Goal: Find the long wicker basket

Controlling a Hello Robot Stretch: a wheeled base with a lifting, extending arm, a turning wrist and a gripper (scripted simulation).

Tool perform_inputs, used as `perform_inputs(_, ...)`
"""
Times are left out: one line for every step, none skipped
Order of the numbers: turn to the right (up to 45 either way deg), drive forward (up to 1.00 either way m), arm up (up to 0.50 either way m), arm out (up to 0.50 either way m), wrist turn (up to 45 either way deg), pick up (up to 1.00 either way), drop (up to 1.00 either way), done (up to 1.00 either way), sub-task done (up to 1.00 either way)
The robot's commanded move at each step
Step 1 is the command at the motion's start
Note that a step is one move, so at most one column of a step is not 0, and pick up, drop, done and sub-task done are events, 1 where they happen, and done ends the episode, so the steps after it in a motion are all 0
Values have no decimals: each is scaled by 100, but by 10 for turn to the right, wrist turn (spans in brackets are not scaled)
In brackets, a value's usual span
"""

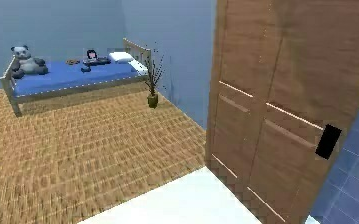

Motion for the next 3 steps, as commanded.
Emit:
perform_inputs(-450,0,0,0,0,0,0,0,0)
perform_inputs(-30,0,0,0,0,0,0,0,0)
perform_inputs(0,10,0,0,0,0,0,0,0)
